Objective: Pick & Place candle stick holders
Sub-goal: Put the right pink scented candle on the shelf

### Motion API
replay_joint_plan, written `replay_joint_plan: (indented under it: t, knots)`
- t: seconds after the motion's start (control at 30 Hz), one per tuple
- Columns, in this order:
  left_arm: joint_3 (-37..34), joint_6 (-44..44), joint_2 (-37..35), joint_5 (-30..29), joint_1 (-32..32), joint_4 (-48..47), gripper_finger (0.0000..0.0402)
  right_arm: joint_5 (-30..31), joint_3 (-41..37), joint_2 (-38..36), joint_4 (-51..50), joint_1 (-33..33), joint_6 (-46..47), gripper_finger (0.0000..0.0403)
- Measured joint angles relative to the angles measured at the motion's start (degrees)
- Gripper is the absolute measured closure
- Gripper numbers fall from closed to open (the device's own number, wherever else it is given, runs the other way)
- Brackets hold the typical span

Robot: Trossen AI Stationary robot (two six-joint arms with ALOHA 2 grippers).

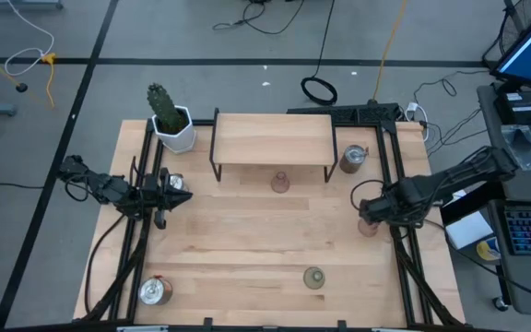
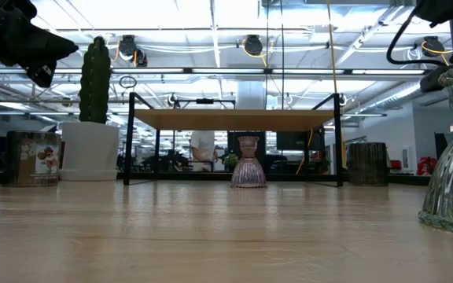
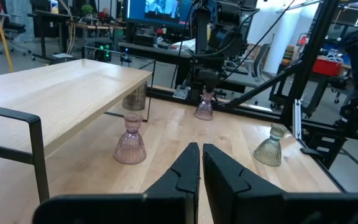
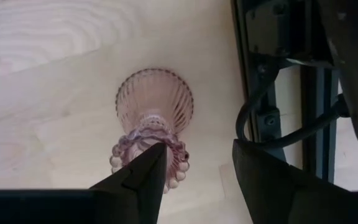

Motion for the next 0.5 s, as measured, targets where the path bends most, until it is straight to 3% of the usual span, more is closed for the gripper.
replay_joint_plan:
  t: [0.3,0.5]
  knots:
    - [0.0,0.0,0.0,0.0,0.0,0.0,0.038,0.7,0.1,3.3,1.1,0.0,0.2,0.023]
    - [0.0,0.0,0.0,0.0,0.0,0.0,0.038,0.7,0.1,5.0,1.8,0.0,-0.1,0.0261]
